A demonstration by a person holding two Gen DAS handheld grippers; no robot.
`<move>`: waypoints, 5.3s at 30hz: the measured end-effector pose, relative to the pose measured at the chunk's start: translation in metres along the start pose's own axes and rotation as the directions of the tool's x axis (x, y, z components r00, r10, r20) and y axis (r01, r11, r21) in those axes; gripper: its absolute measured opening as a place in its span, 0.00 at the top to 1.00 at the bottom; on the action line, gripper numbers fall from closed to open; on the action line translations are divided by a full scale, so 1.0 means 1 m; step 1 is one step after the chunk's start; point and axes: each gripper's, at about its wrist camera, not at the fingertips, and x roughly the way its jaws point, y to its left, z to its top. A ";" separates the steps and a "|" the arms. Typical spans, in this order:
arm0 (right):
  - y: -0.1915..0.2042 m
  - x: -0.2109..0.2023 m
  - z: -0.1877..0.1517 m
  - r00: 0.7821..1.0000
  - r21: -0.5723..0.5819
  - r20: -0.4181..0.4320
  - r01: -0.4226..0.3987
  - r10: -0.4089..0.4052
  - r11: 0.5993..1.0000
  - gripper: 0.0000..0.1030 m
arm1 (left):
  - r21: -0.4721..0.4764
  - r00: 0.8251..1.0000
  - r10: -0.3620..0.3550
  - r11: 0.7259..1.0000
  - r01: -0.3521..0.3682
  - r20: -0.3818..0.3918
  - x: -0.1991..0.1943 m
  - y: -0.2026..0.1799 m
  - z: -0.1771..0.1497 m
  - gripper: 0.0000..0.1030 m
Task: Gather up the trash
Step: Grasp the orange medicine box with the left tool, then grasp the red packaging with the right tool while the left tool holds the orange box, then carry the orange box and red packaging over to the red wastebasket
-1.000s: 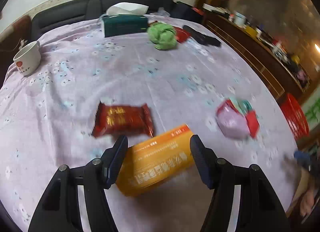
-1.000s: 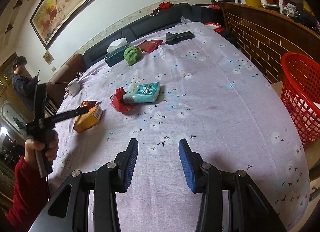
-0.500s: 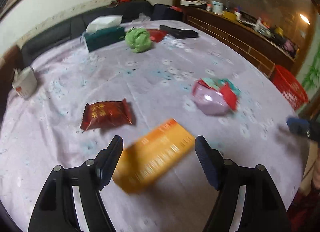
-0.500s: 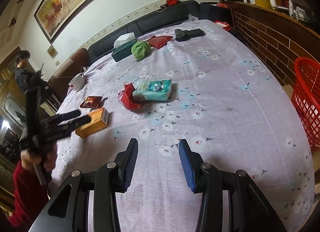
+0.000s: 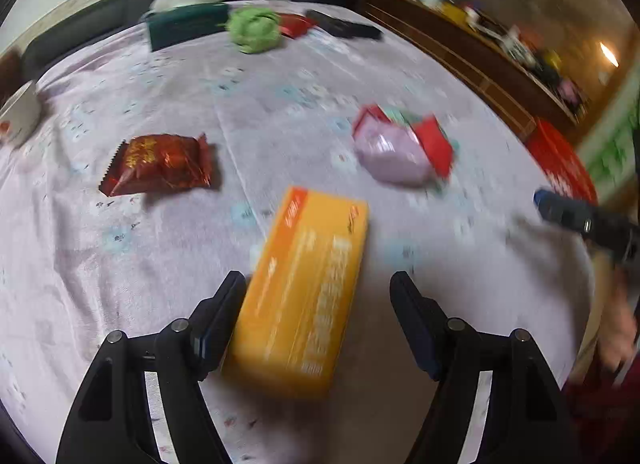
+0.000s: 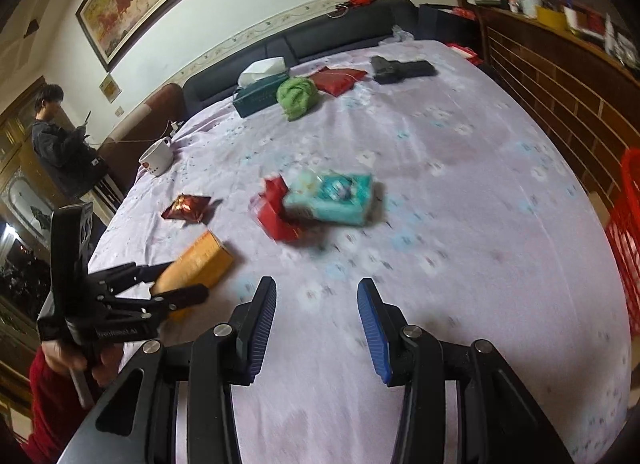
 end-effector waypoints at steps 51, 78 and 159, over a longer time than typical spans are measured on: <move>0.088 0.075 0.016 0.973 -0.318 0.230 0.086 -0.011 0.944 0.82 | -0.341 0.829 0.441 0.881 -0.327 0.345 -0.051 0.033 -0.009 0.55; 0.086 0.074 0.016 0.973 -0.313 0.230 0.101 -0.028 0.944 0.82 | -0.339 0.831 0.446 0.879 -0.336 0.333 -0.049 0.032 -0.008 0.55; -0.037 -0.085 -0.016 0.937 0.086 0.336 0.071 -0.096 0.994 0.82 | -0.102 0.958 -0.089 0.987 0.121 0.274 -0.057 -0.077 -0.003 0.55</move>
